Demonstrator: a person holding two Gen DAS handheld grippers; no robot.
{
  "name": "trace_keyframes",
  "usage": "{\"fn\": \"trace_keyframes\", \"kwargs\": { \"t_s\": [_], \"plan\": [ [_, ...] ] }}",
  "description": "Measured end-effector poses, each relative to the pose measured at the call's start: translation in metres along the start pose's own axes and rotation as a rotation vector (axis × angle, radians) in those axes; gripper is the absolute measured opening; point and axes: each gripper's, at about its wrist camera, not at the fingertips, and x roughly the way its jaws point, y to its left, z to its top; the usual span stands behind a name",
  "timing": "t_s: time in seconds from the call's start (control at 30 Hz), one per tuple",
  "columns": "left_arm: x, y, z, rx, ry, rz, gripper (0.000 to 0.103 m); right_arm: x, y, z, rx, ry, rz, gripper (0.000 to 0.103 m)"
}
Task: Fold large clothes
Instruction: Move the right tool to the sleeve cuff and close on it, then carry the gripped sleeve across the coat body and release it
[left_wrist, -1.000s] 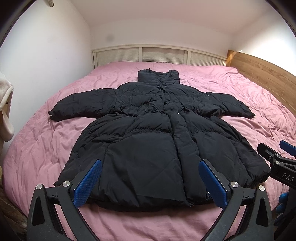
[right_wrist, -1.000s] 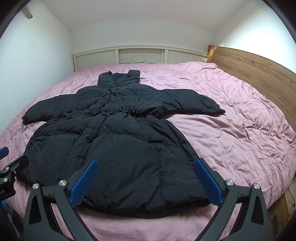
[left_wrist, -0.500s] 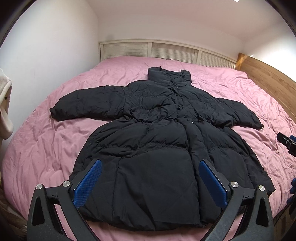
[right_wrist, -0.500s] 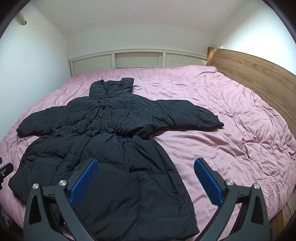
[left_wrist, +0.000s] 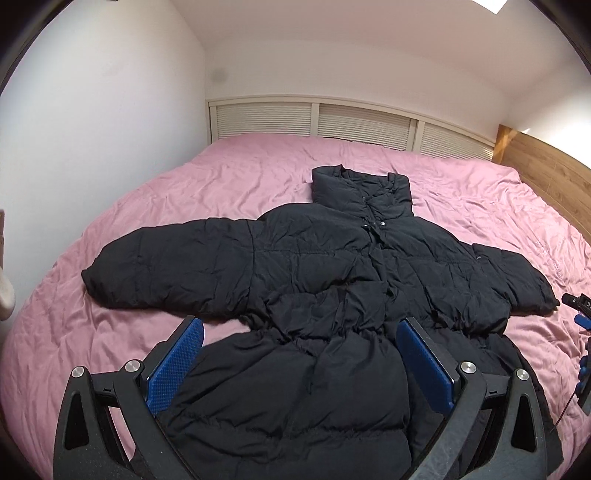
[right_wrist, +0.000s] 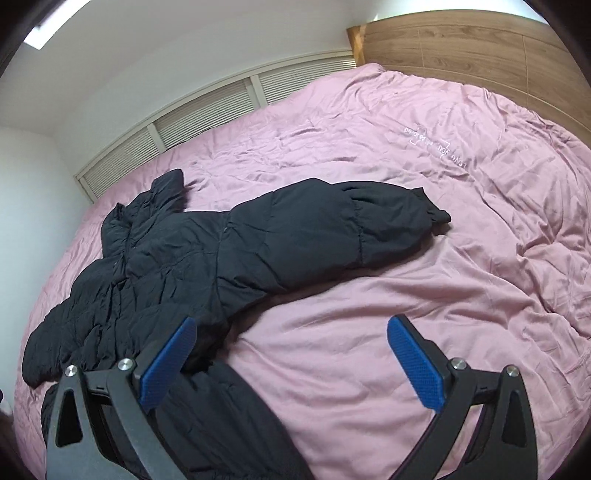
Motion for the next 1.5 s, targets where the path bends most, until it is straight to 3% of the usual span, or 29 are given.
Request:
{"fn": "trace_keyframes", "kwargs": {
  "t_s": [0.2,0.33,0.57,0.93,1.07,1.23,1.27,1.33,1.5],
  "plan": [
    [0.048,-0.006,0.027,-0.023,0.026,0.006,0.102,0.075,-0.049,0.026,0.153,0.013,0.007,0.103],
    [0.061,-0.008,0.037,-0.009,0.042,0.052,0.102,0.108,-0.077,0.035,0.266,0.033,0.009,0.103],
    [0.077,-0.016,0.043,-0.024,0.124,0.067,0.102,0.144,-0.116,0.047,0.395,0.066,0.045,0.103],
    [0.094,-0.021,0.054,-0.15,0.217,0.061,0.102,0.18,-0.171,0.066,0.565,0.076,0.085,0.101],
    [0.092,-0.026,0.064,-0.141,0.215,0.061,0.102,0.187,-0.178,0.072,0.616,0.079,0.105,0.083],
    [0.094,-0.027,0.07,-0.144,0.225,0.051,0.102,0.187,-0.177,0.082,0.62,0.072,0.136,0.046],
    [0.094,-0.026,0.071,-0.147,0.227,0.049,0.102,0.186,-0.174,0.087,0.607,0.069,0.136,0.043],
    [0.093,-0.024,0.072,-0.147,0.231,0.047,0.101,0.181,-0.165,0.096,0.57,0.062,0.136,0.025],
    [0.086,-0.01,0.078,-0.165,0.215,0.049,0.1,0.159,-0.134,0.121,0.475,0.037,0.15,0.014]
  ]
}}
